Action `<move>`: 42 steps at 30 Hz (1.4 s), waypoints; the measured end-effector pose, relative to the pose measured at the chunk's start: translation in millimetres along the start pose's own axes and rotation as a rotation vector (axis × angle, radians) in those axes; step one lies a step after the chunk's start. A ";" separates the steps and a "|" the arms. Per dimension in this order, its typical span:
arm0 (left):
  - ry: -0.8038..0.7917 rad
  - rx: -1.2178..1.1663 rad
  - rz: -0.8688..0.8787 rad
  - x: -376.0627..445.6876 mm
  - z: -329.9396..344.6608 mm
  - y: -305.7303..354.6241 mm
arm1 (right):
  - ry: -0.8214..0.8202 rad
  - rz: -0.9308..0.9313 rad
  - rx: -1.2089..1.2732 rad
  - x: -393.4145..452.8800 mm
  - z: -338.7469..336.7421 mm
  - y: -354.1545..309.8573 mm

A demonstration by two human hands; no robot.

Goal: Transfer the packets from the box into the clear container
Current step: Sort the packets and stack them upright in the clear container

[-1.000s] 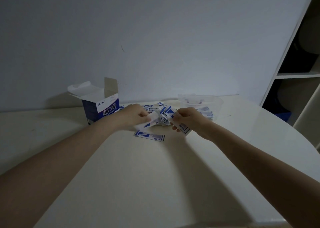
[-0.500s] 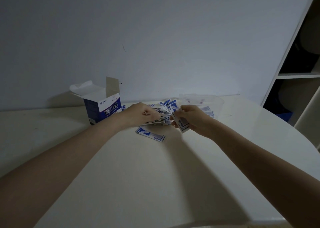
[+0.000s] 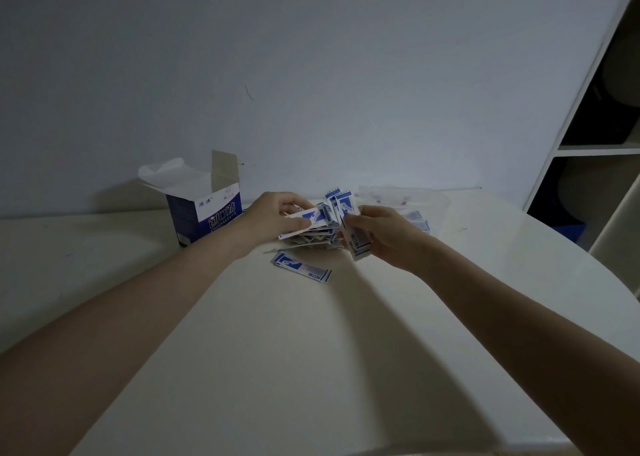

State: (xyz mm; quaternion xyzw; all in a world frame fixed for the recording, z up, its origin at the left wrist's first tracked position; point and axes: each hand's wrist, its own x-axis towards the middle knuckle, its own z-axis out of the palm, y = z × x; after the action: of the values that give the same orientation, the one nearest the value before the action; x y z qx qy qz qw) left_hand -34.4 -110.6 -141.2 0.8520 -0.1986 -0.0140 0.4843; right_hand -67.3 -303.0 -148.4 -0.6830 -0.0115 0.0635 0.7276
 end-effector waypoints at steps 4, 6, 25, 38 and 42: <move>0.111 -0.178 -0.049 2.5 5.6 5.7 | -0.037 0.029 0.228 0.6 11.3 -5.2; 0.100 -0.092 -0.005 2.7 11.6 8.5 | -0.040 0.023 0.199 2.0 21.4 -4.7; -0.061 0.256 -0.173 1.1 -17.5 -18.0 | -0.045 -0.386 -1.250 -4.4 -8.8 24.8; -0.262 0.339 0.000 1.2 20.7 5.6 | 0.056 -0.423 -1.253 -5.8 8.7 4.0; -0.217 0.318 -0.043 2.0 31.6 13.5 | 0.101 -0.363 -1.191 -10.5 -0.5 7.3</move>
State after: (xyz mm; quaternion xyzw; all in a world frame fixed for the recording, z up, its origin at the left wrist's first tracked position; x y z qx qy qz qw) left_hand -43.8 -143.4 -146.4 0.9153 -0.2309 -0.0846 0.3189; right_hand -78.3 -304.2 -155.0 -0.9607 -0.1266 -0.1109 0.2208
